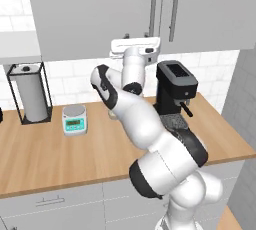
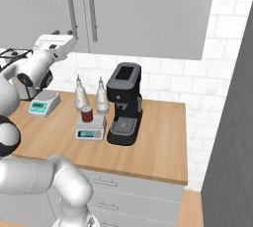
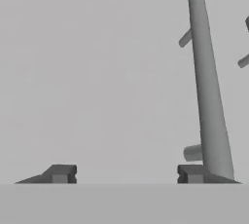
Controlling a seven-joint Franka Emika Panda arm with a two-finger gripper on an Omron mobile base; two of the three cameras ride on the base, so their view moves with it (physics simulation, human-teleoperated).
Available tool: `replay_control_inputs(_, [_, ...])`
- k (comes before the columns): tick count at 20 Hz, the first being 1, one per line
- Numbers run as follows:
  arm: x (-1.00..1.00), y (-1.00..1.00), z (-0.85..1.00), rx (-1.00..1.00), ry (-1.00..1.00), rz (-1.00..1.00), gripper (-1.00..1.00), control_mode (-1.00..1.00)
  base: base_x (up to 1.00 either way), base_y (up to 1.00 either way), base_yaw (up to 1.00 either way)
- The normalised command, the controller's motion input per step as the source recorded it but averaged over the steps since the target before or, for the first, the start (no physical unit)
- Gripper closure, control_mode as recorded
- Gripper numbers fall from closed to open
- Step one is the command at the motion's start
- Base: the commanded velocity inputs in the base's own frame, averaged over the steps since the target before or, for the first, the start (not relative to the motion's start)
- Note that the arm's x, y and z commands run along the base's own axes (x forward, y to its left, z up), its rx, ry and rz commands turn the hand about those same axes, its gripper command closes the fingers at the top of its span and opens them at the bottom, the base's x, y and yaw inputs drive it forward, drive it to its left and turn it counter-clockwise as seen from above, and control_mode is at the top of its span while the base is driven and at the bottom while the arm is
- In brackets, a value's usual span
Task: Pick the canned food and place it on the digital scale for weighing, and close the cabinet.
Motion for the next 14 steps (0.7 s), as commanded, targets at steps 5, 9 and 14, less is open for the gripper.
replay_control_inputs(5, [1.0,-0.14,-0.4,0.0,-0.11,-0.07,-1.0,-1.0,0.0,0.0,0.0])
replay_control_inputs(9, [0.96,-0.27,-0.56,0.0,-0.06,-0.06,-1.0,-1.0,0.0,0.0,0.0])
replay_control_inputs(14, [0.74,-0.59,-0.64,0.02,0.0,-0.03,-1.0,-1.0,0.0,0.0,0.0])
